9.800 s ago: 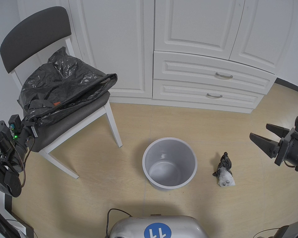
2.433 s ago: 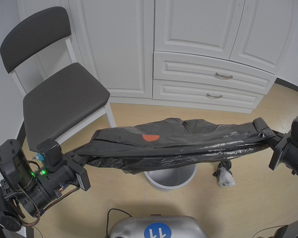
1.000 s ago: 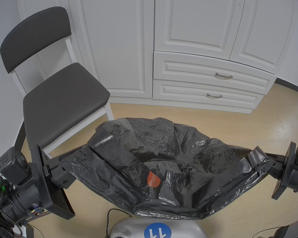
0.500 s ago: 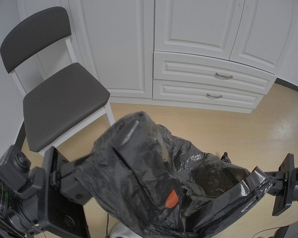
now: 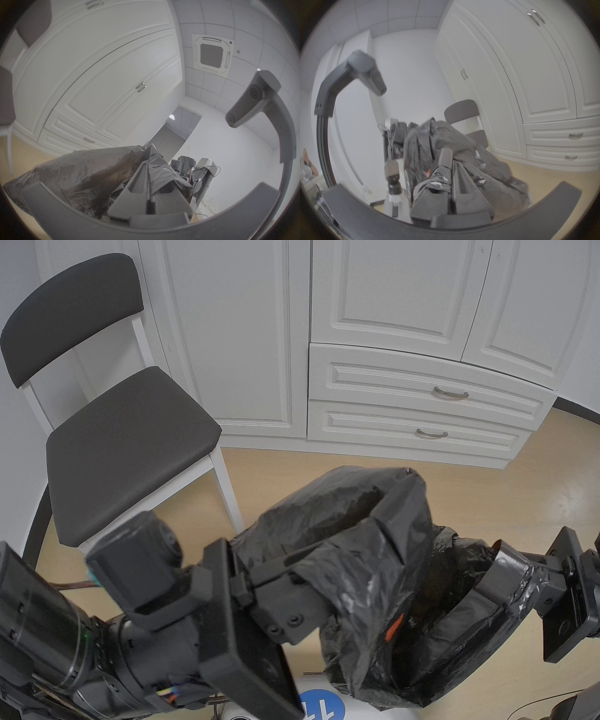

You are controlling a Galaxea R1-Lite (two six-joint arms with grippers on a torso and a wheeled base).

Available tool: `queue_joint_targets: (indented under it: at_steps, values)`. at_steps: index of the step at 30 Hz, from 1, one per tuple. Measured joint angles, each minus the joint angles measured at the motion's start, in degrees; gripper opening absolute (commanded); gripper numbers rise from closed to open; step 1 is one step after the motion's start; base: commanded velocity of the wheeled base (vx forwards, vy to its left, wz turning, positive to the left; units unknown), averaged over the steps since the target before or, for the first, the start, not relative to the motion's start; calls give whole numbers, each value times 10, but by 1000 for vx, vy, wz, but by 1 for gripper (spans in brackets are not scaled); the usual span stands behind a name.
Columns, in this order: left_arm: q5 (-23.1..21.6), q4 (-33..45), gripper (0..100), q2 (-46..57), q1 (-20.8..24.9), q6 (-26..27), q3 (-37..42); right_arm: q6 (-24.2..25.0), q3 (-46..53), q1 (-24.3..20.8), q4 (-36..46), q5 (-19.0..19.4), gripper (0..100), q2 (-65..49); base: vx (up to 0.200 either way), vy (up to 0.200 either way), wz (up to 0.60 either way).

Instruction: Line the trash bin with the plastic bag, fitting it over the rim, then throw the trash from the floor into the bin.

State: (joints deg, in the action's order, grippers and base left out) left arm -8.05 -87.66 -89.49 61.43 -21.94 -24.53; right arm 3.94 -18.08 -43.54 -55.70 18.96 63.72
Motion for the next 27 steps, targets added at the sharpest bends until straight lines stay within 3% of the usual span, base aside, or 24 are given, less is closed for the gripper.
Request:
queue_joint_targets:
  at_steps: [8, 18, 27]
  values:
    - [1, -1, 0, -52, -22, -82, -43, 78, 7, -36, -161, -63, 0, 101, 0, 0, 0]
    - [2, -1, 0, -114, -86, -134, -90, 149, 21, -39, -305, -81, 0, 251, 0, 0, 0]
    - [10, -1, 0, -153, -108, -142, -116, 212, 13, -10, -332, -89, 0, 356, 0, 0, 0]
